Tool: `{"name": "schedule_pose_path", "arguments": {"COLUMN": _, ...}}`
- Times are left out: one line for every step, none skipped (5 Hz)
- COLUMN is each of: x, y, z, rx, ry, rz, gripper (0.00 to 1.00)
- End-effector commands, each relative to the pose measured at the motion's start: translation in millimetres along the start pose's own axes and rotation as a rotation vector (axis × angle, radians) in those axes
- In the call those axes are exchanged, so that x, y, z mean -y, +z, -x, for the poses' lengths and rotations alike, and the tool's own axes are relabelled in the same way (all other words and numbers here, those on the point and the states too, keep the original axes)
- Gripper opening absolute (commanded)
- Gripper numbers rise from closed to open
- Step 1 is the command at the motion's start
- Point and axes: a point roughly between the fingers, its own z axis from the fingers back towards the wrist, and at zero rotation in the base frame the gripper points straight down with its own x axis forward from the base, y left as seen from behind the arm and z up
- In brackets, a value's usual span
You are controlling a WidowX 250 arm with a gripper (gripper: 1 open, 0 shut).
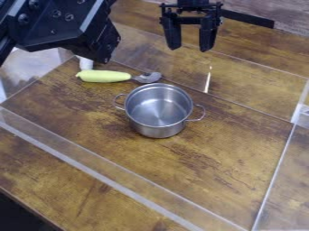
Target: Remove the mushroom from the silver pot and put it on the table
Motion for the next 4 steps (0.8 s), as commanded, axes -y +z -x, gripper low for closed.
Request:
{"name": "schedule_pose_path", "arguments": {"x": -24, "y": 54.1, "z": 13.0, "rx": -0.086, "ry": -0.142, "rz": 0.084, "gripper": 1.0}}
{"name": "schedule_pose_path", "arguments": {"x": -27, "y": 53.9, "z": 14.4, "rx": -0.1, "ry": -0.134, "rz": 0.099, "gripper": 1.0}}
{"name": "schedule_pose_path", "arguments": {"x": -16, "y": 54.0, "z": 14.5, "rx": -0.115, "ry": -0.136, "rz": 0.113, "gripper": 1.0}}
{"name": "schedule_pose_path", "arguments": {"x": -6, "y": 54.5, "z": 14.8, "rx": -0.13, "ry": -0.138, "rz": 0.128, "gripper": 1.0}}
